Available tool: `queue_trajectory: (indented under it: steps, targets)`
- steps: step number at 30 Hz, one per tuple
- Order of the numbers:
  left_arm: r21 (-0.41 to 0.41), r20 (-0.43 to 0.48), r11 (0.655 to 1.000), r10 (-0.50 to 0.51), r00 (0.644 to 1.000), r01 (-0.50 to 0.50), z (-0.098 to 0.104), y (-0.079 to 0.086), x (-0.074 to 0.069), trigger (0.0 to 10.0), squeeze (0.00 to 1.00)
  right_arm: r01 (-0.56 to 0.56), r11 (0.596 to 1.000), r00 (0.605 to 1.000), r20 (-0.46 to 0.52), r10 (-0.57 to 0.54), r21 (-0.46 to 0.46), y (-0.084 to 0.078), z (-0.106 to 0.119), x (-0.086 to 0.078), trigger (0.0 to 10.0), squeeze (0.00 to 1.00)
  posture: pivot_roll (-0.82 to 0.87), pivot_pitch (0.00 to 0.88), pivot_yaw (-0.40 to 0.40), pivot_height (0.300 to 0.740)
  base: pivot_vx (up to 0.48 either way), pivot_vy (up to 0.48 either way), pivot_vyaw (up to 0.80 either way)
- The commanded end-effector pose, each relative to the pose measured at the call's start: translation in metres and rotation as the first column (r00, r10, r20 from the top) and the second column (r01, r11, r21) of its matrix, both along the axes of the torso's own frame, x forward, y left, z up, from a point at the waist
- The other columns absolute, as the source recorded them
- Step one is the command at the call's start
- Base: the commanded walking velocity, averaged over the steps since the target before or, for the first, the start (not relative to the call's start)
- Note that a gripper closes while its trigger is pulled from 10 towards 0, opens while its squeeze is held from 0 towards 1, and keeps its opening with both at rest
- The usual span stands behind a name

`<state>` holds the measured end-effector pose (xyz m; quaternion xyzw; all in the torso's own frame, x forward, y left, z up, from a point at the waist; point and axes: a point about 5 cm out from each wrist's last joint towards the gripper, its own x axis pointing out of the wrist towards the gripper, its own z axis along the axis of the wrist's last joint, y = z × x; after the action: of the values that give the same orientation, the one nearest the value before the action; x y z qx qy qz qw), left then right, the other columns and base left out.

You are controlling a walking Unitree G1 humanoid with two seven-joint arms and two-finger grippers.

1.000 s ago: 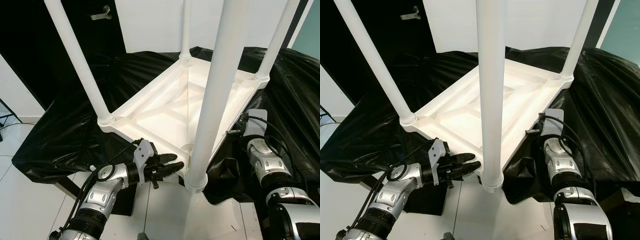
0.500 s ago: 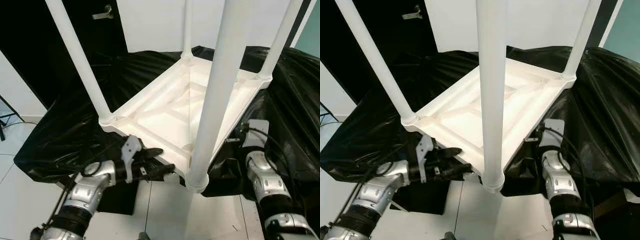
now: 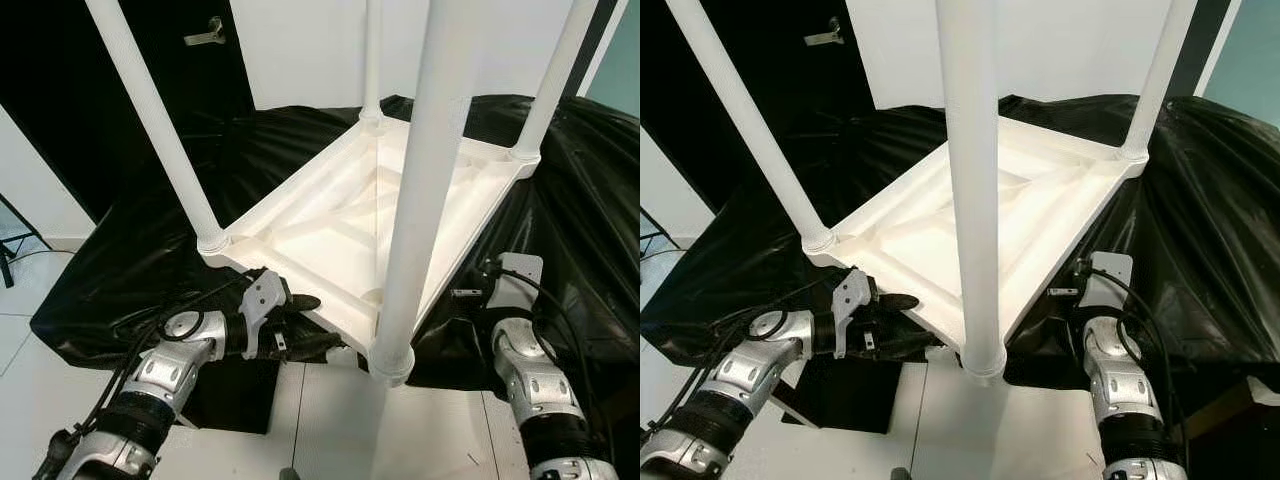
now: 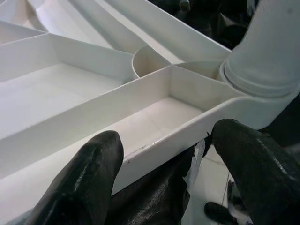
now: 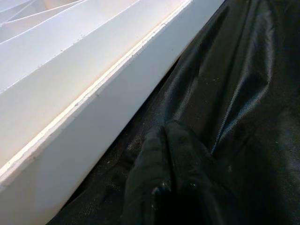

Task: Building children table

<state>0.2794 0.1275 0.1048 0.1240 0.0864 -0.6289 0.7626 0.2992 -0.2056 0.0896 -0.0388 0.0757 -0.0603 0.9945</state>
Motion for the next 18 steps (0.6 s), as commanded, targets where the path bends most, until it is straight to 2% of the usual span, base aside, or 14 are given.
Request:
queue_trajectory:
  steps: [1, 5, 12, 18]
  targets:
    - [0.041, -0.155, 0.936, -0.340, 0.928, 0.350, -0.012, 0.001, -0.021, 10.0, 0.00, 0.009, 1.000, 0.998, -0.054, -0.008, 0.028, 0.002, -0.011, -0.005, 10.0, 0.00, -0.06, 0.000, 0.083, 0.740, 0.000, 0.000, 0.00]
    - [0.078, -0.117, 0.921, -0.371, 0.921, 0.381, -0.015, -0.005, -0.023, 10.0, 0.00, 0.006, 1.000, 0.999, -0.054, -0.005, 0.030, 0.006, -0.009, -0.005, 10.0, 0.00, -0.06, 0.000, 0.082, 0.740, 0.000, 0.000, 0.00]
    - [0.050, -0.007, 0.885, -0.462, 0.887, 0.462, -0.007, -0.027, -0.029, 10.0, 0.00, 0.011, 0.999, 0.997, -0.075, -0.008, 0.040, 0.012, -0.012, -0.008, 10.0, 0.00, -0.07, 0.000, 0.082, 0.740, 0.000, 0.000, 0.00]
    - [0.033, 0.045, 0.872, -0.489, 0.871, 0.488, -0.003, -0.036, -0.030, 10.0, 0.00, 0.020, 0.999, 0.996, -0.082, -0.017, 0.039, 0.012, -0.012, -0.008, 10.0, 0.00, -0.07, 0.000, 0.082, 0.740, 0.000, 0.000, 0.00]
